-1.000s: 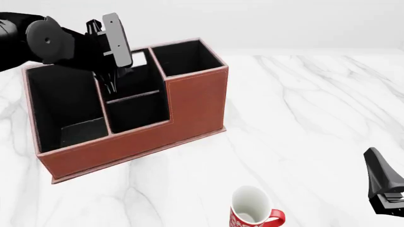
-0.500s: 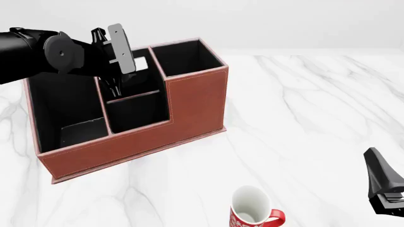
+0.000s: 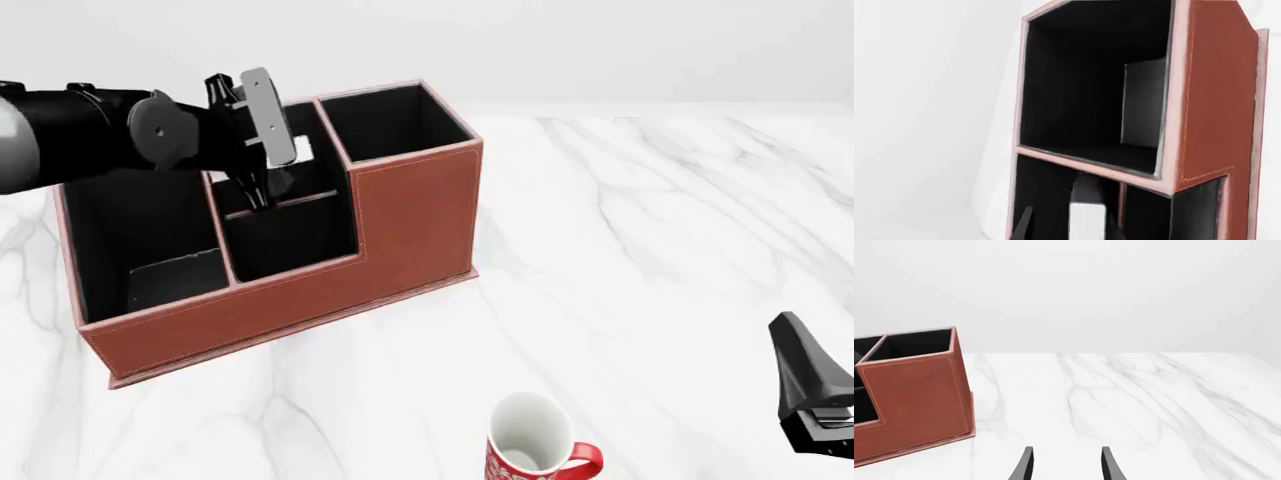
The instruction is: Pick up the book and place it in the front compartment of the caddy.
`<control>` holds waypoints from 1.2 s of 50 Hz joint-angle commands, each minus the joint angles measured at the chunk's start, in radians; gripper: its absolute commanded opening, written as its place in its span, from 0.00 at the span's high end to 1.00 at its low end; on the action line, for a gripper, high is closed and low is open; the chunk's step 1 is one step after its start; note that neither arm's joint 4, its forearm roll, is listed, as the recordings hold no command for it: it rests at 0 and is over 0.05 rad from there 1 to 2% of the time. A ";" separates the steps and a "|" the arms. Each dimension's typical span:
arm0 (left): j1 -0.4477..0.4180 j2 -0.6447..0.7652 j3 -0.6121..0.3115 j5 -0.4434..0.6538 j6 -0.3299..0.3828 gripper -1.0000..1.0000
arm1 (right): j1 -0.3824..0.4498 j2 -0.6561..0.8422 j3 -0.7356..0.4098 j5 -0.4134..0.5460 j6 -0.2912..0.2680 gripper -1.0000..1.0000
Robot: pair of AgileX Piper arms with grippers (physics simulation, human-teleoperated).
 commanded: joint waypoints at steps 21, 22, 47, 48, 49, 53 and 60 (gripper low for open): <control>0.061 -0.024 0.007 -0.039 0.016 0.00 | -0.001 -0.004 0.001 0.001 -0.002 0.00; 0.061 -0.025 0.007 -0.038 0.015 0.00 | -0.002 -0.004 0.001 0.001 -0.001 0.00; -0.025 -0.278 0.173 -0.021 0.016 0.00 | -0.002 -0.003 0.001 0.001 -0.002 0.00; -0.026 -0.292 0.187 -0.019 0.017 0.00 | -0.001 -0.004 0.001 0.001 -0.001 0.00; -0.026 -0.292 0.188 -0.019 0.017 0.00 | -0.001 -0.004 0.001 0.001 -0.001 0.00; -0.044 -0.384 0.266 -0.012 0.009 0.00 | -0.002 -0.004 0.001 0.001 -0.001 0.00; -0.113 -0.567 0.397 0.003 -0.032 0.00 | -0.001 -0.003 0.001 0.001 -0.002 0.00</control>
